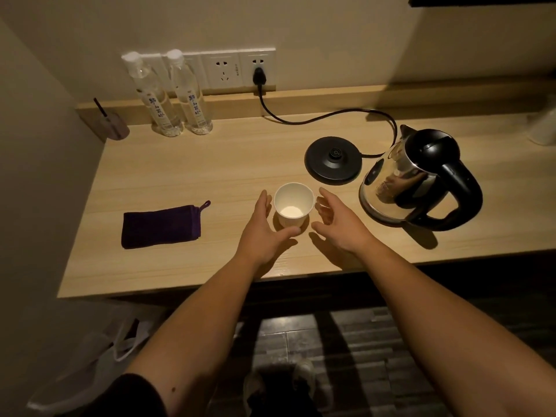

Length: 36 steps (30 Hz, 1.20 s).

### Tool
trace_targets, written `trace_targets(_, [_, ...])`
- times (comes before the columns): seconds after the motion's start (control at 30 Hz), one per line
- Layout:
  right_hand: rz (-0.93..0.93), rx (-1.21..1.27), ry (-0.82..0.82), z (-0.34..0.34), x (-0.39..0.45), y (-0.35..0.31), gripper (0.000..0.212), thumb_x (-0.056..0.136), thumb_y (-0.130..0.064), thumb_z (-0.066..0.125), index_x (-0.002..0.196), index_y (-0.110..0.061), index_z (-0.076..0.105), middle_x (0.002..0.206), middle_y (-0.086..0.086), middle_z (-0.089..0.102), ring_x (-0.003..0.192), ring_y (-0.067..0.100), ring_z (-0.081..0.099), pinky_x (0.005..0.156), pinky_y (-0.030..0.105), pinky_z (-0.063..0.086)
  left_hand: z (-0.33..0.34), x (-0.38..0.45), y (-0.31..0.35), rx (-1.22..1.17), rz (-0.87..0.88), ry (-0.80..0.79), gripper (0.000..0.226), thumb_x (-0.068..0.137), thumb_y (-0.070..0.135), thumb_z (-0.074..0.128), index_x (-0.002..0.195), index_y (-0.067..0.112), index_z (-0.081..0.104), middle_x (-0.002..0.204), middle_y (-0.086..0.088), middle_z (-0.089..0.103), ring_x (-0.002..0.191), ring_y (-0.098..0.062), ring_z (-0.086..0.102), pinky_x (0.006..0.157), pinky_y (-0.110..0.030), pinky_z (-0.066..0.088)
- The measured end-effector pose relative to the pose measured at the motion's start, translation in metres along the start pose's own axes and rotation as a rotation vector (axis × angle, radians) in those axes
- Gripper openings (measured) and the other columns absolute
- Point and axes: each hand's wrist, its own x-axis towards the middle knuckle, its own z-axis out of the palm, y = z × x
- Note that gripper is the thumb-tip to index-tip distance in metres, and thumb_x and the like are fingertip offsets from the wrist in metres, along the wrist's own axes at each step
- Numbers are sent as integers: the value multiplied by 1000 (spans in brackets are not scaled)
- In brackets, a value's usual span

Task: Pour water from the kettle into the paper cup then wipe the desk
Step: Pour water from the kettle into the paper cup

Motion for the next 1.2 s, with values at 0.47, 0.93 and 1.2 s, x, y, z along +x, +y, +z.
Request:
trace_targets(0.47, [-158,-228,811,-146,-100,9,65,84,-28,69,140,-16,39,146,6,36,135,17,33,107,27,30,22,15,-6,-300,-17,-49,80,76,2,79,136,36,39,119,6,54,102,-14,58,69,-25,58])
trace_targets(0.93, [140,287,584,-151,-71,48,31,81,-33,71,109,-25,58,101,-1,63,93,15,61,70,26,47,30,14,0,-127,45,25,74,81,1,74,141,21,35,103,16,48,87,-3,50,51,-2,43])
trace_targets(1.2, [61,232,616,-150,-77,33,32,81,-27,72,109,-20,59,97,-3,61,89,10,60,65,22,44,26,16,-6,-147,41,19,73,77,4,79,135,26,40,114,6,55,96,-8,57,59,-8,49])
